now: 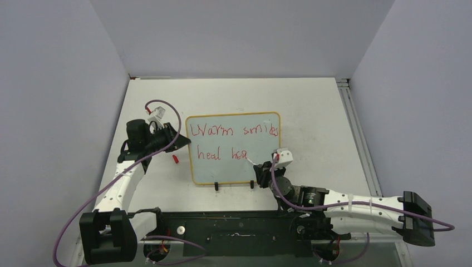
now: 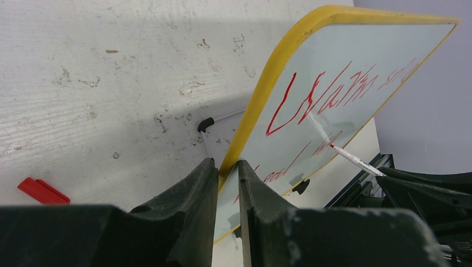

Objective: Write a sentence on the whiteboard

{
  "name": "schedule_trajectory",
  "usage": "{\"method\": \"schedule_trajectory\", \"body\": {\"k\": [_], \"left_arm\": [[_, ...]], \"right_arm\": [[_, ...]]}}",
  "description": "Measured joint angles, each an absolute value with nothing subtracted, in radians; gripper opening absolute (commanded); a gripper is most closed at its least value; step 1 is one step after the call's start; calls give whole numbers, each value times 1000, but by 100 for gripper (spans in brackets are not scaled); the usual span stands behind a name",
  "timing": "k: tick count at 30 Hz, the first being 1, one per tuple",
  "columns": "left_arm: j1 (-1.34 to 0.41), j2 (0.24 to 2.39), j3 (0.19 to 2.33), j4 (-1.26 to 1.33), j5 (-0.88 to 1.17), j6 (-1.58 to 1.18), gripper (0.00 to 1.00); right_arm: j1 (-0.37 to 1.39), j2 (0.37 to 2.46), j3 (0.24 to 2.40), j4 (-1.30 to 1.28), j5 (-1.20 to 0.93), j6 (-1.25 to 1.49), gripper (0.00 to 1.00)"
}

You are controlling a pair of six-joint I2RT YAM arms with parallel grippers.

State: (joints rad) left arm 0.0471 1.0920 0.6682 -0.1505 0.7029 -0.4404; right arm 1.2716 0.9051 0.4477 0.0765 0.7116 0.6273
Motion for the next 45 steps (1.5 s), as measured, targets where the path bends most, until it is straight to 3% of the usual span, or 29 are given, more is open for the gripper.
{"method": "schedule_trajectory", "body": {"k": [24, 45], "left_arm": [[47, 1092, 669, -150, 703, -440, 19], [47, 1092, 669, -150, 703, -440, 19]], "right_arm": [[1271, 776, 469, 27, 730, 550, 5], [1245, 838, 471, 81, 716, 493, 5]]}}
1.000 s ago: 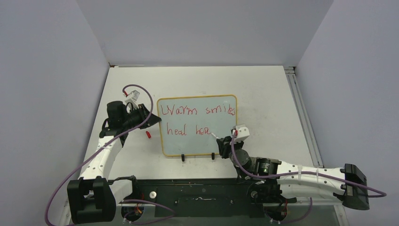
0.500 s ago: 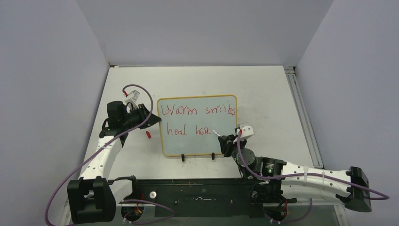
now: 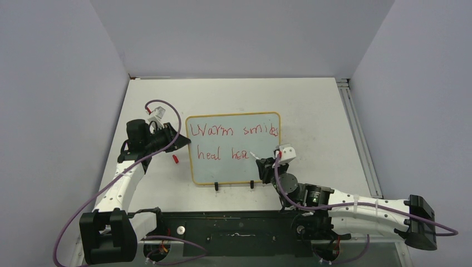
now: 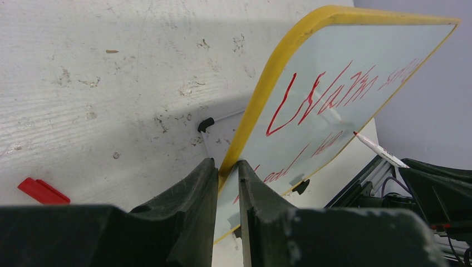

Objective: Write a sentence on the whiteboard

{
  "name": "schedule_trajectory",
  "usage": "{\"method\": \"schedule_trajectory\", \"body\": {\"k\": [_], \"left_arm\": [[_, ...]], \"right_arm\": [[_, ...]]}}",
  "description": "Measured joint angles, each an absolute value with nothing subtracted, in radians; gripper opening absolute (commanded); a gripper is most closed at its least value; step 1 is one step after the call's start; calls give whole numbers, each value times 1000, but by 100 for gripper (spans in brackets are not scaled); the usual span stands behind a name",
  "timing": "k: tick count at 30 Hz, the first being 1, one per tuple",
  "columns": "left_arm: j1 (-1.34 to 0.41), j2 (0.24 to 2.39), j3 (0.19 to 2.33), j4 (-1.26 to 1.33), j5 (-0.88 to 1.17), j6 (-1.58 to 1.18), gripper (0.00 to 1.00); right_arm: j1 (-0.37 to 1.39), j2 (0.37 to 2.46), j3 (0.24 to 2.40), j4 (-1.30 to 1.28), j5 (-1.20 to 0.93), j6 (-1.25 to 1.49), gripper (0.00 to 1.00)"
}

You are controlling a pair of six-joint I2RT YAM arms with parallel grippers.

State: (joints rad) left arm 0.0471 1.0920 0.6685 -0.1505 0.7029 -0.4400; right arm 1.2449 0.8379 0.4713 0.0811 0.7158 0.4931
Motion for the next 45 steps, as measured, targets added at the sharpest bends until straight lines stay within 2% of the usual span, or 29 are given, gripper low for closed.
{"method": "schedule_trajectory", "body": {"k": [13, 45], "left_arm": [[47, 1092, 669, -150, 703, -440, 19], [47, 1092, 669, -151, 703, -439, 19]], "right_arm": [[1229, 895, 471, 118, 696, 483, 5], [1229, 850, 468, 2, 693, 600, 5]]}}
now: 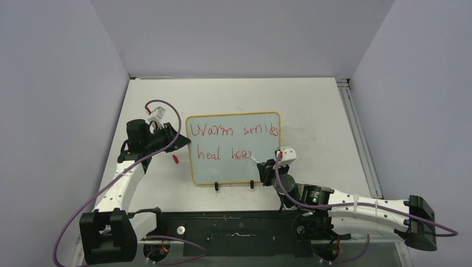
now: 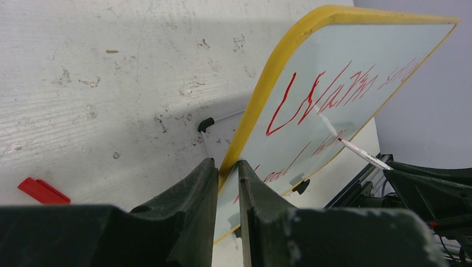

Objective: Write a sentence on the whiteboard

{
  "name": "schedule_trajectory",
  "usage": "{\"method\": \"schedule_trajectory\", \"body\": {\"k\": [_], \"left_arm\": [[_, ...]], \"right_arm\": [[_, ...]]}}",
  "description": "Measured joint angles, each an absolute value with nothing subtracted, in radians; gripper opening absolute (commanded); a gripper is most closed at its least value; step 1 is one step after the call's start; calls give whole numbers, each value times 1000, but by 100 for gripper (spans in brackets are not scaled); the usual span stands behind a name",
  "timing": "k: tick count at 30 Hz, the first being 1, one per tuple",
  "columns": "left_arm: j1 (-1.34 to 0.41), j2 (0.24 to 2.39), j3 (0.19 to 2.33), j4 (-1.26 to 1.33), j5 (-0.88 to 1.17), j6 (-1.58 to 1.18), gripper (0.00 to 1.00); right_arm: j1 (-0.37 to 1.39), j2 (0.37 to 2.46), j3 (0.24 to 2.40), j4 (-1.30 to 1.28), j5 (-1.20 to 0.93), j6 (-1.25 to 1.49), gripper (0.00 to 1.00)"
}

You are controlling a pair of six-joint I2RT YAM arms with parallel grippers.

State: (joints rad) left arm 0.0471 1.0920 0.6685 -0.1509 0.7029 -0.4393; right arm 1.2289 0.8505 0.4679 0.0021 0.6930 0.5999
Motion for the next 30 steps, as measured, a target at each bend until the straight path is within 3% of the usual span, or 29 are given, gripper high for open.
{"method": "schedule_trajectory", "body": {"k": [30], "left_arm": [[47, 1092, 669, -151, 703, -439, 19]], "right_arm": [[1242, 849, 458, 28, 731, 577, 5]]}}
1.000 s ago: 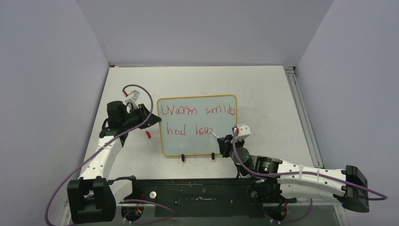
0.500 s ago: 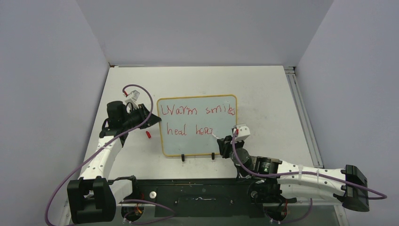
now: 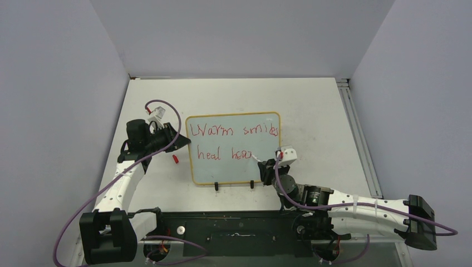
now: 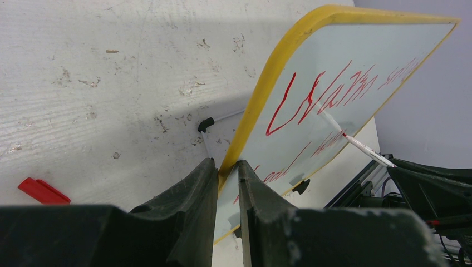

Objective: Write a sentence on the whiteboard

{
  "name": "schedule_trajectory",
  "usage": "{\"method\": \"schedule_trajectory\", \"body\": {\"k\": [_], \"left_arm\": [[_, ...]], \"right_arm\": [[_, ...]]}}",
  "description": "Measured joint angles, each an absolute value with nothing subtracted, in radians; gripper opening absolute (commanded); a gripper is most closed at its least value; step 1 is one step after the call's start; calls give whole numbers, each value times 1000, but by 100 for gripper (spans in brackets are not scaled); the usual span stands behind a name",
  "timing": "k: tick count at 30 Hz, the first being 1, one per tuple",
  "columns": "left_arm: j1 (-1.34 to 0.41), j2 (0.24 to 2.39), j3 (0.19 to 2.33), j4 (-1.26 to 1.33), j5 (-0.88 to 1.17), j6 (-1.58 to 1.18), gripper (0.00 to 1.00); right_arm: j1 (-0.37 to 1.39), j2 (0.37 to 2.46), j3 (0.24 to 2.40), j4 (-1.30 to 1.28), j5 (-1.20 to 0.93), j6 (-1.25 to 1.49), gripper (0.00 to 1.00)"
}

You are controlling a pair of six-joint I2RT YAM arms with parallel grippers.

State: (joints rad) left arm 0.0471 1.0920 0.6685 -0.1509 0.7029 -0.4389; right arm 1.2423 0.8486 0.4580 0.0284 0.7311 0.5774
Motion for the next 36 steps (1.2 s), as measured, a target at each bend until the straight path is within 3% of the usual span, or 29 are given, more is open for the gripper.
{"method": "schedule_trajectory", "body": {"k": [21, 36], "left_arm": [[47, 1092, 669, -151, 703, -439, 18], [47, 1092, 669, -151, 702, -437, 19]], "right_arm": [[1238, 777, 458, 35, 739, 537, 5], [1238, 854, 458, 68, 746, 511, 5]]}}
